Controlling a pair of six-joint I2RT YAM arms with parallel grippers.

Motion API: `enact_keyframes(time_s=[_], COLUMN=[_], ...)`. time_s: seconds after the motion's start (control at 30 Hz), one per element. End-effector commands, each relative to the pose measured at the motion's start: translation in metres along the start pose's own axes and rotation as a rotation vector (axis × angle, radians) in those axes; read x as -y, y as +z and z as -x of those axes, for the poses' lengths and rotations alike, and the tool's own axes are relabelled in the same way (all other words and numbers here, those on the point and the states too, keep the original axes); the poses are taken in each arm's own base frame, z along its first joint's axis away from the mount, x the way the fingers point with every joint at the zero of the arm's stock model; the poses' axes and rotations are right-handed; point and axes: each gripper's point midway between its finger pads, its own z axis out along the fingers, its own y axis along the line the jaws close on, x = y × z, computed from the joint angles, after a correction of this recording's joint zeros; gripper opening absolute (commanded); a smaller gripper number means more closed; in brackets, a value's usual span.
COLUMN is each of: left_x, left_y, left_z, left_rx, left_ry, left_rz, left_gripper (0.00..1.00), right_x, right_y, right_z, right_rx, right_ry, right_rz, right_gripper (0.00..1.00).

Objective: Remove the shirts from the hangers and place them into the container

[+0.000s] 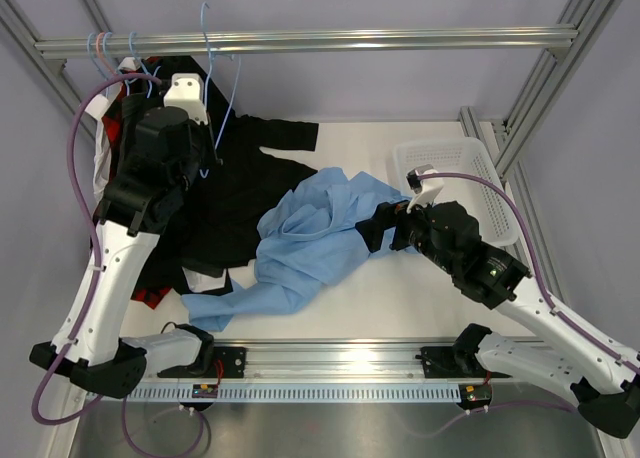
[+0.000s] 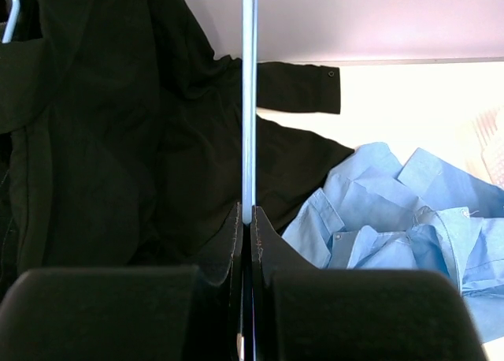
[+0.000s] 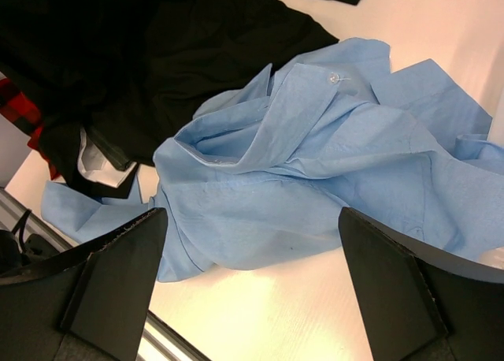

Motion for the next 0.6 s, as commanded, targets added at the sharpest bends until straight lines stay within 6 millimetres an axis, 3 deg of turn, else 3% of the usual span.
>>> enact_keyframes(time_s=[0.0, 0.57], left_x=[0.004, -0.013], left_y=[0.003, 0.041], left_z=[0.017, -0.039], left_rx=[0.056, -0.105], left_ry=[-0.061, -0.108], left_rz=[-0.043, -0.032], left_gripper=[0.00, 0.00], right_x=[-0.001, 0.002], right_y=[-0.005, -0.010], right_z=[0.007, 0.000], right_rx=[0.030, 0.015], right_ry=[-0.012, 0.003], right_rz=[0.005, -0.003], right_gripper=[0.99, 1.00])
